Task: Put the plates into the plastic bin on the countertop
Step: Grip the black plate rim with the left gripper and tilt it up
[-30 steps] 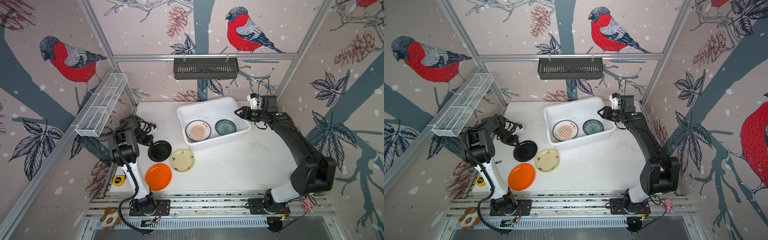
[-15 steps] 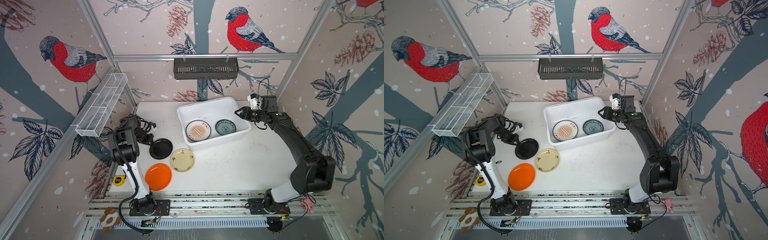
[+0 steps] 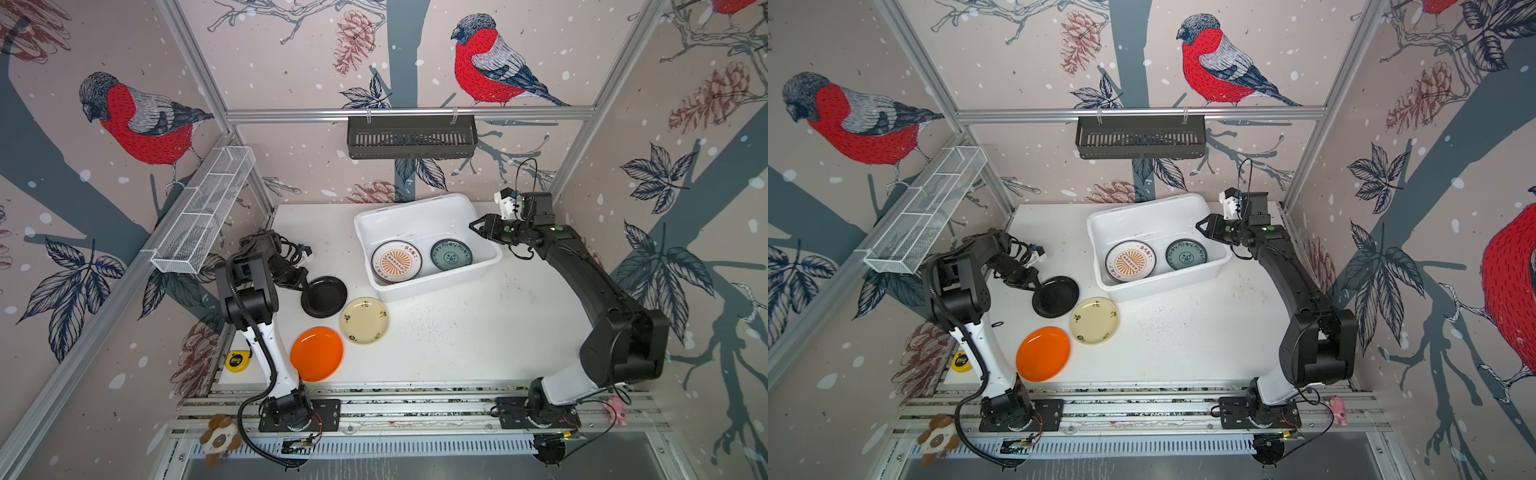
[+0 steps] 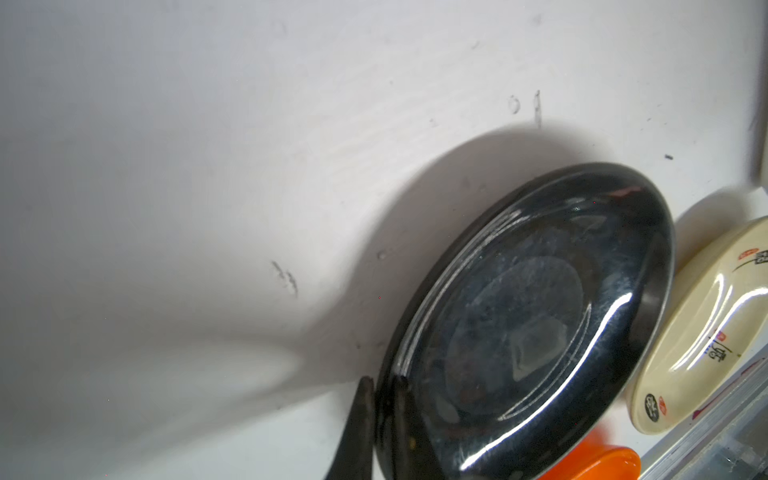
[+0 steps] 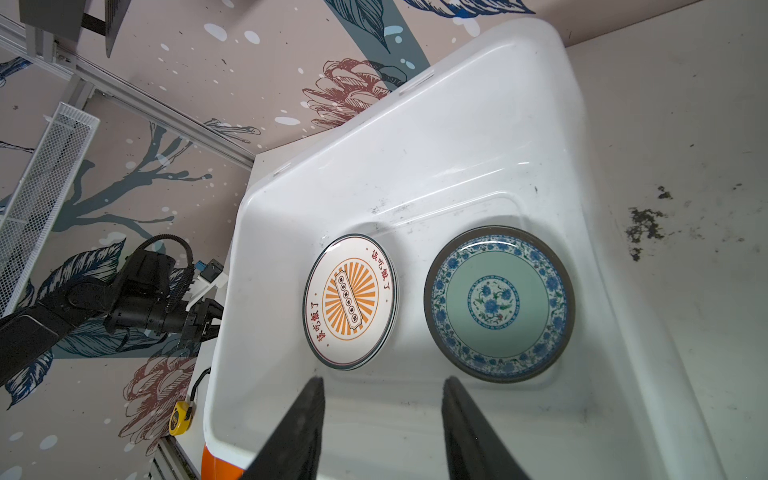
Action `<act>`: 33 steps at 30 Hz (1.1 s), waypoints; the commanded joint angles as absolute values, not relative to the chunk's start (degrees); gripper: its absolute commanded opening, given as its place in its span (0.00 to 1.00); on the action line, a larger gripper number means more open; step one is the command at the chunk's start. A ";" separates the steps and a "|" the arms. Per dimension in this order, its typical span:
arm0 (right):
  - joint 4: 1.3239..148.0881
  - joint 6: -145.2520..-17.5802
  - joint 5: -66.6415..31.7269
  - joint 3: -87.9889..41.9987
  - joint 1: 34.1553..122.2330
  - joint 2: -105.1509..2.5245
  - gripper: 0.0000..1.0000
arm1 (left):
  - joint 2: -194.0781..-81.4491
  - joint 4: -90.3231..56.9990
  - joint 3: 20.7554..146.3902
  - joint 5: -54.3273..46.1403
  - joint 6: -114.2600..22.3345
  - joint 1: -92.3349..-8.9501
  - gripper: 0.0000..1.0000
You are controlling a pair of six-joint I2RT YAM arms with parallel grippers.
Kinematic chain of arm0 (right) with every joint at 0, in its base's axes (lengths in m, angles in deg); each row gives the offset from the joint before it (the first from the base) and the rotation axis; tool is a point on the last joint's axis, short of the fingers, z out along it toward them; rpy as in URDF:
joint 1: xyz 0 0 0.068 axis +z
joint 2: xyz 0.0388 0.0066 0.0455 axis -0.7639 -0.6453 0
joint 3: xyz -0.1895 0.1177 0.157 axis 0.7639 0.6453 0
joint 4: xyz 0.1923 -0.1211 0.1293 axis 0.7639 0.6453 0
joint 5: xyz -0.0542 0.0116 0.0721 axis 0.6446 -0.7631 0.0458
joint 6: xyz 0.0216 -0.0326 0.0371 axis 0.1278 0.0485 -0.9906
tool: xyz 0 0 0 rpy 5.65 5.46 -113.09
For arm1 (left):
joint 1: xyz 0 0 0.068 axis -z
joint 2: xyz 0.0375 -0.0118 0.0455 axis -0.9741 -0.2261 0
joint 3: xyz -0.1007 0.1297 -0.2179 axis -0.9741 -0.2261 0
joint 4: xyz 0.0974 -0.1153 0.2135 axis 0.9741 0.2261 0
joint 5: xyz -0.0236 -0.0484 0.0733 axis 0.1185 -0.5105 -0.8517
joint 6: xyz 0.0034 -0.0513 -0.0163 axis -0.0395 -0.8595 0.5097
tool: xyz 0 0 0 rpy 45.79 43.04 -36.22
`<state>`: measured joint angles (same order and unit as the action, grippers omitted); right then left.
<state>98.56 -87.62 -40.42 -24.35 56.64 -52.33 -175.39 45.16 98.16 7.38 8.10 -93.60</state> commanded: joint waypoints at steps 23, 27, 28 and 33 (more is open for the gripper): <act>95.51 -87.65 -43.44 -27.33 55.96 -56.03 0.48 | -176.70 53.29 118.01 11.44 2.70 -93.54 0.00; 95.24 -87.66 -43.70 -27.65 55.92 -56.47 0.48 | -177.47 54.55 121.67 11.73 2.11 -93.38 0.00; 95.33 -87.64 -43.79 -27.80 55.88 -56.65 0.48 | -177.72 54.86 122.45 11.78 2.08 -93.37 0.00; 95.57 -87.39 -43.89 -28.22 55.71 -56.87 0.48 | -179.07 56.91 127.83 12.58 1.07 -93.20 0.00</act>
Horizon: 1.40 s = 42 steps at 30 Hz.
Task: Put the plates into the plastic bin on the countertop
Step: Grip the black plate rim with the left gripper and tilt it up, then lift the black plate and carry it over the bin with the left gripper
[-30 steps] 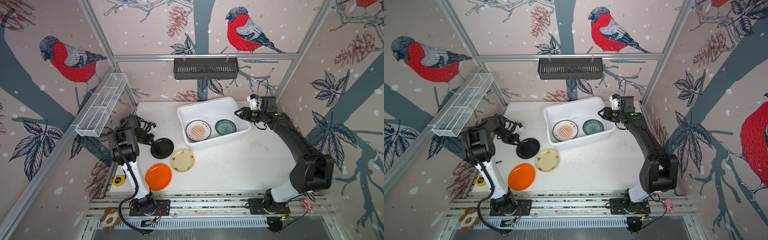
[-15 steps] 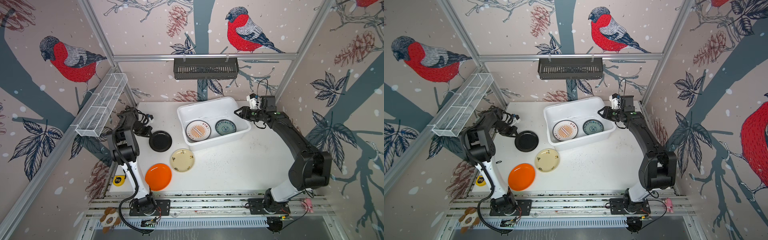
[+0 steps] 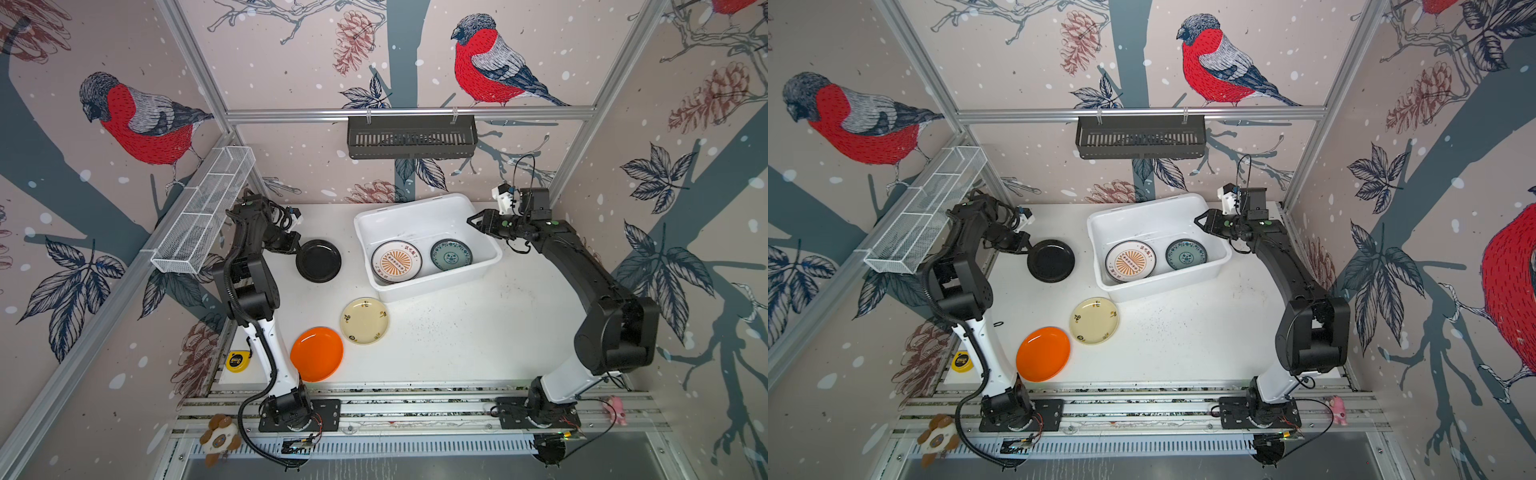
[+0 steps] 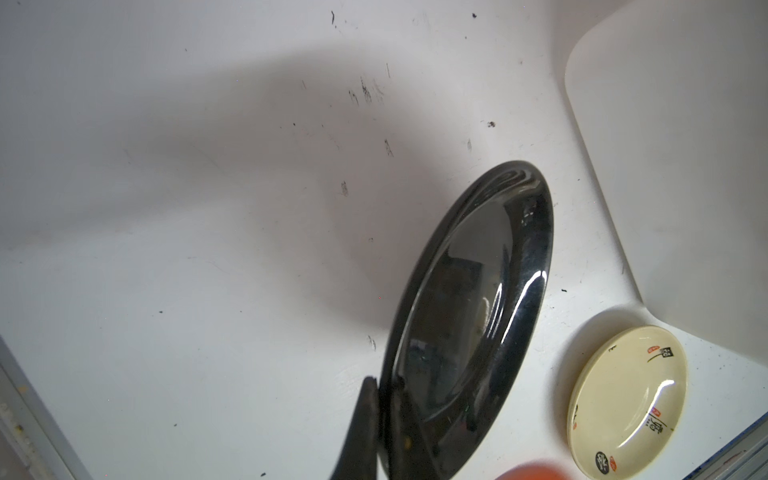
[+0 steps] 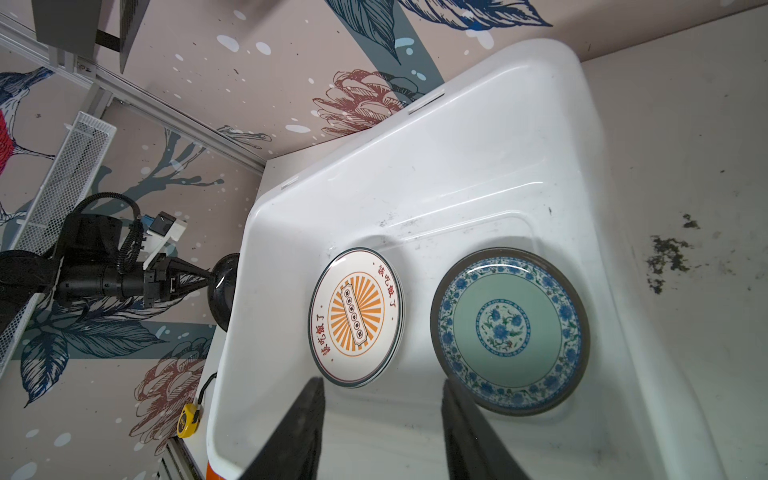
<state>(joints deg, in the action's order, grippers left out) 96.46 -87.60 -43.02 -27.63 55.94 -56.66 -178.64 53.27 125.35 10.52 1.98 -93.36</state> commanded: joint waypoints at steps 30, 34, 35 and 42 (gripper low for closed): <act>94.63 -87.18 -44.76 -27.20 54.91 -56.72 0.48 | -181.51 59.50 148.51 15.11 -4.17 -90.20 0.00; 94.24 -87.81 -44.76 -26.54 54.91 -56.78 0.47 | -180.88 59.25 149.00 16.54 -4.66 -90.46 0.00; 94.11 -88.06 -44.80 -26.42 54.91 -56.76 0.47 | -180.70 59.19 149.19 16.87 -4.76 -90.47 0.00; 93.63 -89.22 -44.76 -26.85 54.91 -56.59 0.47 | -178.86 58.74 150.28 19.51 -4.89 -90.47 0.00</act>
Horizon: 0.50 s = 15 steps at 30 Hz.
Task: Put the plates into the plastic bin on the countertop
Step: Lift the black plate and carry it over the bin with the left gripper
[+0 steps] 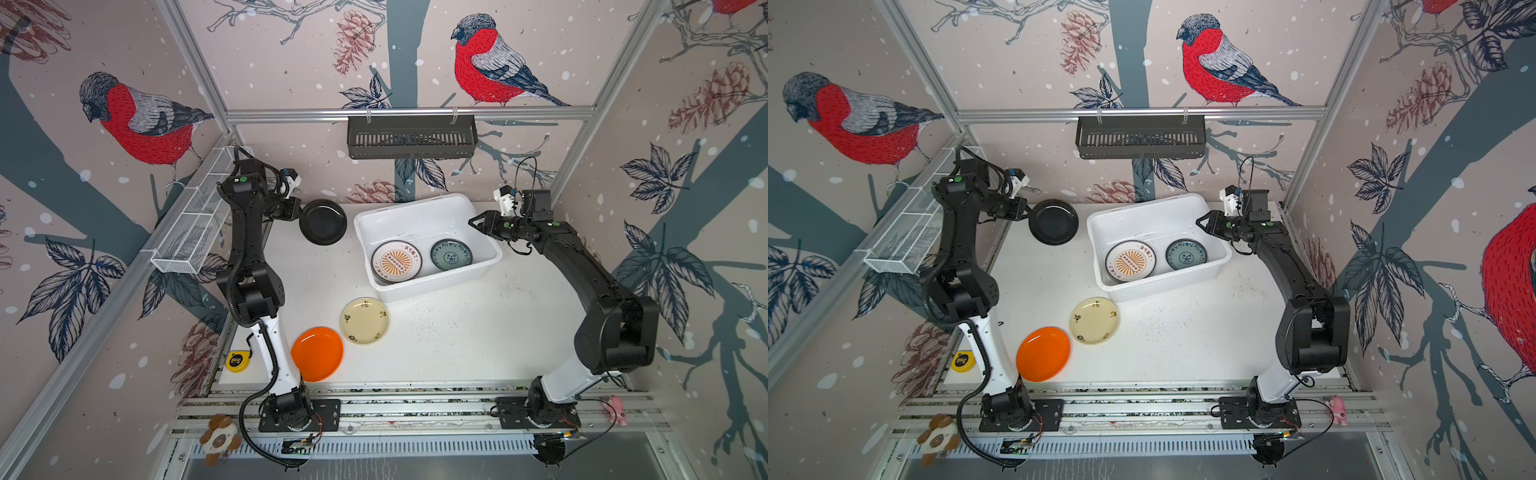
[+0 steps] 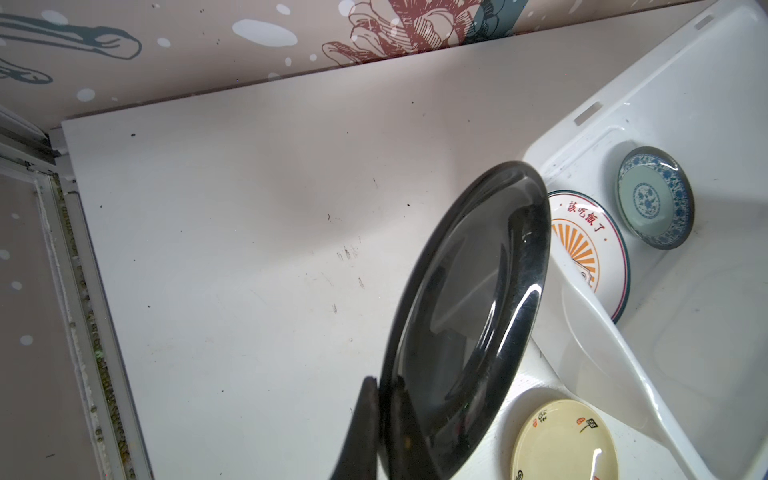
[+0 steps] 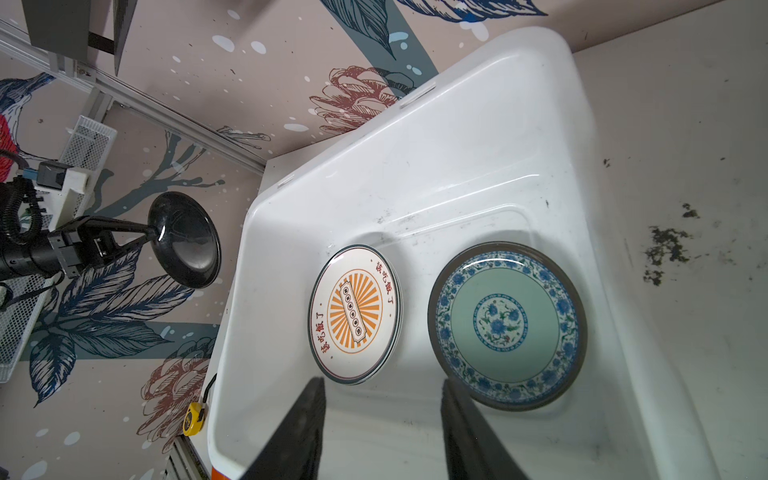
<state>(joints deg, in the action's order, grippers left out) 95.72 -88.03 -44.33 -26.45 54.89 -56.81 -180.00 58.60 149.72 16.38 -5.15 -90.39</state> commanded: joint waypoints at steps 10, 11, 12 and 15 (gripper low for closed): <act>95.65 -89.34 -44.07 -27.68 55.00 -55.71 0.46 | -175.97 56.62 151.45 23.58 -5.98 -89.31 0.00; 96.05 -89.28 -43.95 -27.93 55.02 -55.66 0.46 | -175.77 56.47 151.64 23.82 -5.98 -88.91 0.00; 96.35 -89.20 -43.80 -28.15 55.00 -55.62 0.46 | -175.68 56.30 151.71 24.03 -6.06 -88.52 0.00; 97.29 -88.89 -43.38 -28.62 54.98 -55.46 0.46 | -175.59 56.30 152.52 25.63 -6.24 -87.47 0.00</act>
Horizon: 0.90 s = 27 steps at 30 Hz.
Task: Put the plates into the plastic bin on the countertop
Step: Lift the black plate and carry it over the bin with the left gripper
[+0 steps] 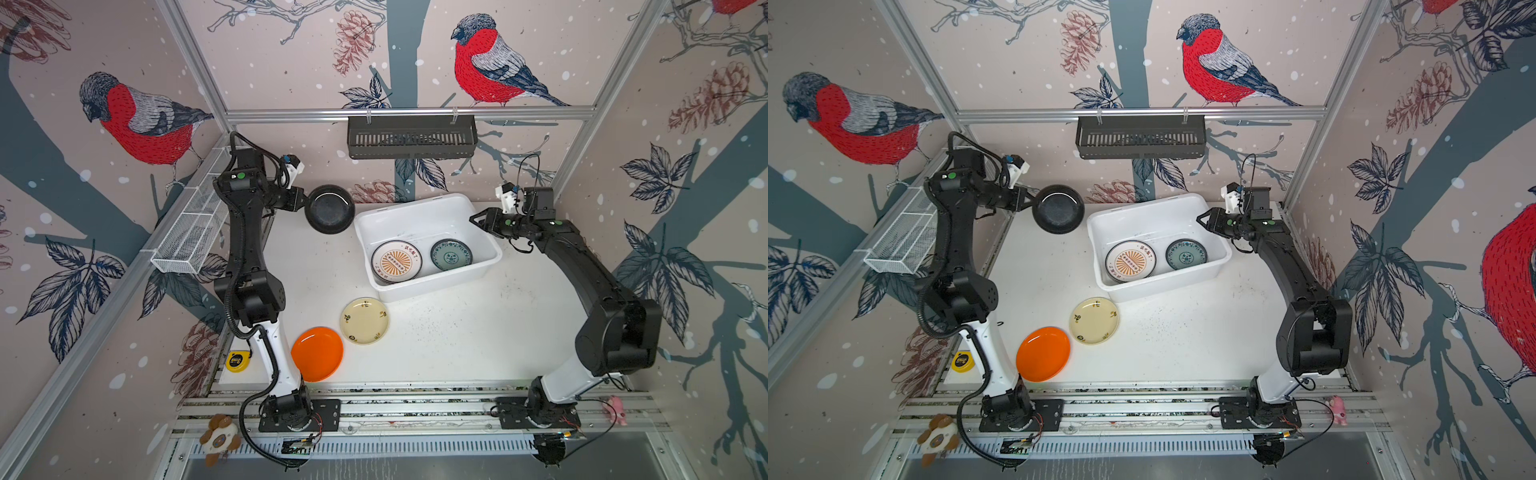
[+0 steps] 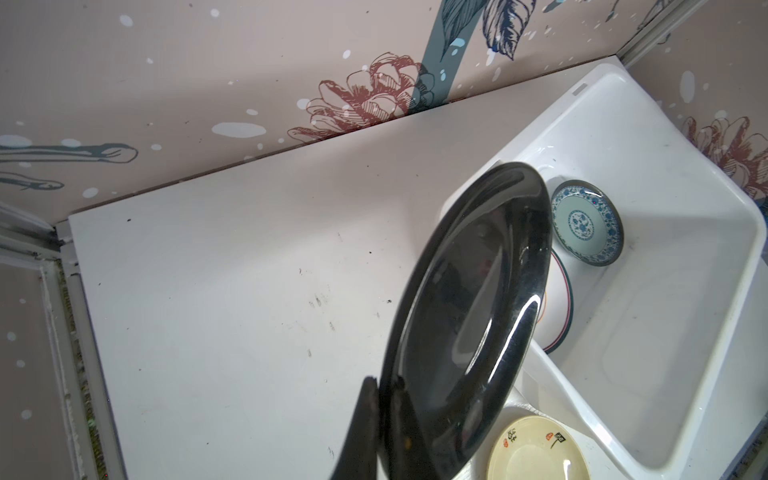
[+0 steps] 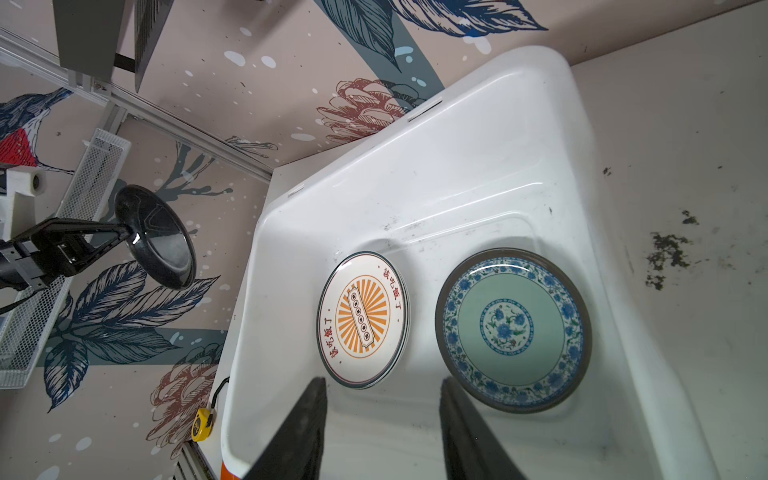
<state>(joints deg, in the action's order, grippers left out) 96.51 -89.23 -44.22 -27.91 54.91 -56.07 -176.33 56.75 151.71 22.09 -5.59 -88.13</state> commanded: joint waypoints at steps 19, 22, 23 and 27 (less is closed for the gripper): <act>105.23 -87.83 -38.49 -28.03 54.48 -49.55 0.46 | -178.43 45.85 155.07 30.63 -13.00 -74.95 0.00; 106.22 -87.69 -38.04 -27.36 54.13 -48.22 0.46 | -179.81 45.51 156.25 30.62 -13.20 -71.89 0.00; 106.27 -87.99 -38.35 -27.09 53.89 -47.79 0.46 | -180.20 45.43 156.65 30.61 -13.24 -71.08 0.00; 105.11 -89.61 -39.86 -25.84 52.48 -45.51 0.46 | -180.77 41.45 154.33 30.45 -14.81 -67.82 0.00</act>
<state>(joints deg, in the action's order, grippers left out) 105.47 -89.08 -39.11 -26.21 53.01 -46.78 -180.87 46.01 155.58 28.75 -13.15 -68.88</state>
